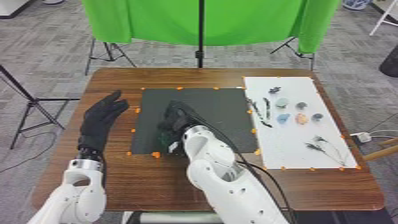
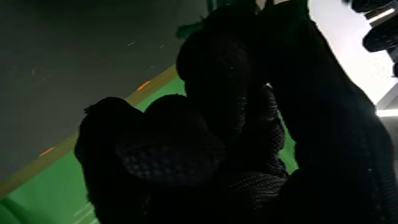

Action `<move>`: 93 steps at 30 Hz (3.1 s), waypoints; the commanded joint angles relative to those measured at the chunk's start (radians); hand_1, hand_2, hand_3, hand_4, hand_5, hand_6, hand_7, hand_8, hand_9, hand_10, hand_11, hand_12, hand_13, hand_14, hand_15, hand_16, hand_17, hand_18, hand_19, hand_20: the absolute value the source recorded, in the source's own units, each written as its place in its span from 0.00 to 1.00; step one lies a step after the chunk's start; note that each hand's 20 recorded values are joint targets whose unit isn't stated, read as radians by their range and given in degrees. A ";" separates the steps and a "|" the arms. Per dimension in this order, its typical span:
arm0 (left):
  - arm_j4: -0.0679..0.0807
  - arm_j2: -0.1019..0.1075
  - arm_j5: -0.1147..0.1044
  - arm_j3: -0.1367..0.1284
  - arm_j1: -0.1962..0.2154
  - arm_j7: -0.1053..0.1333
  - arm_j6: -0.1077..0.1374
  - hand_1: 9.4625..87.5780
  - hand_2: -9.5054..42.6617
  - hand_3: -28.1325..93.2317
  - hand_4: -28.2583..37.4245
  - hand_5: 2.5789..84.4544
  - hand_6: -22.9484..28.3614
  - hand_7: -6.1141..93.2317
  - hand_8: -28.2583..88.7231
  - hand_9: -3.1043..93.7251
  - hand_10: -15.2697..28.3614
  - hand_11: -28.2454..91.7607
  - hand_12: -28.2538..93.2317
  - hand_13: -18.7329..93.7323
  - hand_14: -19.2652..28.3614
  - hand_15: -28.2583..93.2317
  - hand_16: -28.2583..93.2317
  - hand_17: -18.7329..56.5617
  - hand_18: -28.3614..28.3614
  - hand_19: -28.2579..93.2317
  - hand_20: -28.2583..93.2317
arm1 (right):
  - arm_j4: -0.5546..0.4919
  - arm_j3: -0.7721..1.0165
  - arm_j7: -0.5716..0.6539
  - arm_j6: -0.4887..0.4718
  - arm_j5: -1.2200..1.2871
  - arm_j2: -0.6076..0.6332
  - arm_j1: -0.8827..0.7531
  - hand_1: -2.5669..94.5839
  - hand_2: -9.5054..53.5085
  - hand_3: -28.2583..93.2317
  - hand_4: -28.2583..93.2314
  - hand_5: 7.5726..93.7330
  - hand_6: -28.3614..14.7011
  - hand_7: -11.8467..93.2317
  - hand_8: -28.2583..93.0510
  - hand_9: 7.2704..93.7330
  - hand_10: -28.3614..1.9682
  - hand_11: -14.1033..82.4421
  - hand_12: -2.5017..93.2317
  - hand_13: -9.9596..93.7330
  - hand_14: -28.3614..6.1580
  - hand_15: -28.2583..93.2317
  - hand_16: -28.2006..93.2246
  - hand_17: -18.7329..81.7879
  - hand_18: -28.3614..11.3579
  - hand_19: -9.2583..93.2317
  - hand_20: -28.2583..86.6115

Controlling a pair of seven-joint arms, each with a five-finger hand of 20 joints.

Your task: Arrange flowers

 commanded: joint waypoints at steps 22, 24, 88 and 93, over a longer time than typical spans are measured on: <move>-0.030 -0.023 0.018 -0.046 0.076 -0.019 -0.008 0.17 0.12 0.78 0.10 0.55 0.50 0.16 0.19 0.52 0.66 0.37 0.34 0.50 0.75 0.34 0.26 0.37 0.72 0.31 0.45 | -0.054 -0.002 -0.113 -0.142 -0.177 0.047 -0.012 0.29 0.20 0.74 0.17 0.90 0.59 0.38 0.16 0.94 0.50 0.62 0.28 1.00 0.73 0.74 0.43 0.89 0.47 1.00 0.68; -0.032 -0.027 0.020 -0.050 0.080 -0.021 -0.008 0.17 0.12 0.78 0.11 0.55 0.50 0.15 0.19 0.52 0.66 0.37 0.34 0.50 0.75 0.34 0.26 0.37 0.72 0.31 0.45 | -0.078 -0.023 -0.105 -0.199 -0.197 0.075 -0.005 0.26 0.31 0.74 0.17 0.90 0.58 0.31 0.17 0.95 0.50 0.62 0.28 1.00 0.72 0.74 0.43 0.89 0.46 1.00 0.69; -0.068 -0.056 0.051 -0.096 0.137 -0.050 -0.026 0.18 0.12 0.78 0.11 0.55 0.50 0.16 0.19 0.52 0.66 0.37 0.34 0.50 0.75 0.34 0.26 0.36 0.72 0.31 0.44 | -0.516 0.922 0.019 -0.383 -0.108 0.628 -0.605 0.39 0.00 0.66 0.08 0.68 0.54 0.22 0.20 0.75 0.40 0.37 0.29 0.87 0.61 0.68 0.49 0.73 0.36 0.99 0.67; -0.070 -0.056 0.055 -0.098 0.142 -0.051 -0.030 0.18 0.12 0.78 0.11 0.55 0.50 0.16 0.19 0.52 0.66 0.37 0.34 0.50 0.75 0.34 0.26 0.36 0.72 0.31 0.44 | -0.476 0.930 0.015 -0.357 -0.113 0.606 -0.640 0.38 0.00 0.65 0.06 0.68 0.54 0.22 0.19 0.76 0.41 0.37 0.29 0.87 0.61 0.68 0.48 0.73 0.37 0.99 0.67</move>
